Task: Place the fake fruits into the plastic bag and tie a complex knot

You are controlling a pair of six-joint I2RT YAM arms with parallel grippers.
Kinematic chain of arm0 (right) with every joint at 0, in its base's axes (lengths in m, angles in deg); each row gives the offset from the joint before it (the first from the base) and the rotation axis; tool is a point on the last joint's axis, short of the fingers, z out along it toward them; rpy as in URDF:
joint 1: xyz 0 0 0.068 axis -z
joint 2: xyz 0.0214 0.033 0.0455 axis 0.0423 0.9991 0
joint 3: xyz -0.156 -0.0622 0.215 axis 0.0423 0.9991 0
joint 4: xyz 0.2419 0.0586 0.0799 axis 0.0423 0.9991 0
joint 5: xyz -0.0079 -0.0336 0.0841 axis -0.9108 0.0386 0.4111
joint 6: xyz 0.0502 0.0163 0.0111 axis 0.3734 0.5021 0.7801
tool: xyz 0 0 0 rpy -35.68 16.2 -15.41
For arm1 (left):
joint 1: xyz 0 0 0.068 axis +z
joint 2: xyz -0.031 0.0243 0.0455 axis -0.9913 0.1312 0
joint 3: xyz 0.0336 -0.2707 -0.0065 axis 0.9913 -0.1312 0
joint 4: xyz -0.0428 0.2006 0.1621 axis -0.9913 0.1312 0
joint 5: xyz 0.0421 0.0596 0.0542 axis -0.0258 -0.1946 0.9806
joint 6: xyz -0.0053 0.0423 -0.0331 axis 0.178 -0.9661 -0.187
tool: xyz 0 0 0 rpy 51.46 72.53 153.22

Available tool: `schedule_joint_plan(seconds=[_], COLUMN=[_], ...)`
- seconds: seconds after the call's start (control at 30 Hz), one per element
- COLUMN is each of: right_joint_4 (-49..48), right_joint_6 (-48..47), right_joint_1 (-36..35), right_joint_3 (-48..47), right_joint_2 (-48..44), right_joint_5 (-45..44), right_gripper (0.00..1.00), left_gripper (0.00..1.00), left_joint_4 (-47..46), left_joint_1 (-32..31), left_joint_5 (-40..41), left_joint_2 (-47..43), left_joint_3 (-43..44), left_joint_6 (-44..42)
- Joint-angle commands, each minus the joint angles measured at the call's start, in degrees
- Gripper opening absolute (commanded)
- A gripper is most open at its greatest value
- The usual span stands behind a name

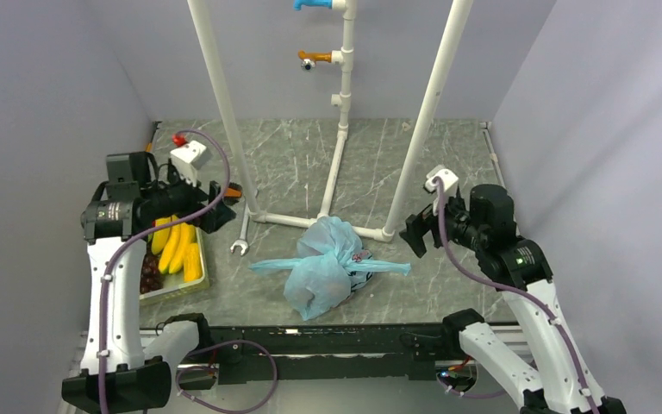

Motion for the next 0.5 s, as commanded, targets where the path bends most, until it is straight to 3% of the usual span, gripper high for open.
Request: schedule_joint_plan(seconds=[0.0, 0.17, 0.47], right_joint_4=[-6.31, -6.15, -7.79], right_joint_6=[14.07, 17.08, 19.23], right_joint_1=[3.2, 6.19, 6.27], right_joint_3=[-3.18, -1.23, 1.82], right_joint_2=[-2.22, -4.36, -8.17], right_joint_5=[-7.46, -10.51, -9.75], right_gripper=[1.0, 1.0, 1.0], left_gripper=[1.0, 0.99, 0.99], left_joint_4=[-0.08, 0.12, 0.21], left_joint_1=[2.89, 2.86, 2.86], left_joint_5=[10.5, 19.83, 25.41], left_joint_2=[-1.23, -4.26, -7.45], left_joint_3=[3.1, 0.07, -2.58], left_joint_6=[9.1, 9.02, 7.05])
